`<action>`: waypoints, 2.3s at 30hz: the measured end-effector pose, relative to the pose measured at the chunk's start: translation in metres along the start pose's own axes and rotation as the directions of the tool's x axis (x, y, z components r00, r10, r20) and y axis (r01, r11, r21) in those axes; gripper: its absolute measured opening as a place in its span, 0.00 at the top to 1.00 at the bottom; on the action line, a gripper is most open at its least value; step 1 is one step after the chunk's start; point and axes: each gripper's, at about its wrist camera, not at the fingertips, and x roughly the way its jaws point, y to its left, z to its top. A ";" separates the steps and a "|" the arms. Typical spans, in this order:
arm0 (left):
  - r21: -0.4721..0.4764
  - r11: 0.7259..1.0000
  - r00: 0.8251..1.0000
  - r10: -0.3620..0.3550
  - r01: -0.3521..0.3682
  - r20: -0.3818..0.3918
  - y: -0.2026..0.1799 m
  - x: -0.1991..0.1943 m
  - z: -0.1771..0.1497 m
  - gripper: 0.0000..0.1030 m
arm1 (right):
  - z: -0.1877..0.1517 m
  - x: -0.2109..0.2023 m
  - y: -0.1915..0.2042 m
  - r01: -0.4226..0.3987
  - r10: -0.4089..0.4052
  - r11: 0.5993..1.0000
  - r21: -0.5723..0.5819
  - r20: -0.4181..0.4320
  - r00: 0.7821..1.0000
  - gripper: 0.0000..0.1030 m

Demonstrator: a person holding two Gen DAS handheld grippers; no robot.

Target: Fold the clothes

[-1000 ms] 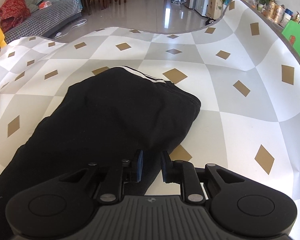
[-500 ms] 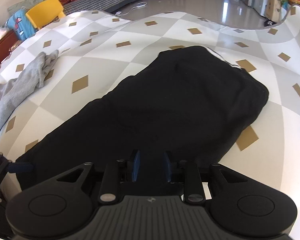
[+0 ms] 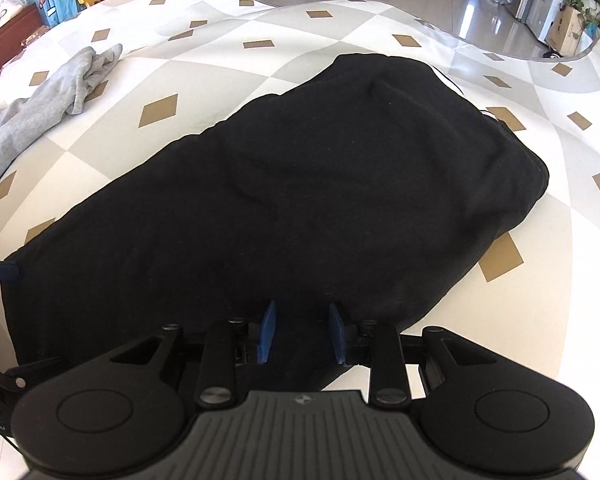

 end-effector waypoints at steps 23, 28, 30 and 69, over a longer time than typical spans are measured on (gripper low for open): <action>-0.135 0.978 0.987 0.156 -0.159 -0.033 0.046 0.003 0.017 0.00 | -0.003 -0.017 0.008 -0.011 0.010 1.000 0.005 0.024 1.000 0.70; -0.153 0.959 0.971 0.232 -0.237 -0.051 0.061 0.011 0.035 0.00 | 0.007 -0.025 -0.028 0.012 -0.025 0.986 0.167 0.071 0.997 0.69; -0.142 0.959 0.969 0.239 -0.246 -0.061 0.065 0.014 0.043 0.00 | 0.010 -0.025 -0.043 0.031 -0.050 0.970 0.240 0.076 0.996 0.69; -0.350 0.901 0.965 0.255 -0.257 -0.053 0.115 0.052 0.094 0.00 | 0.030 0.017 -0.127 0.189 -0.308 0.755 0.628 0.084 0.948 0.94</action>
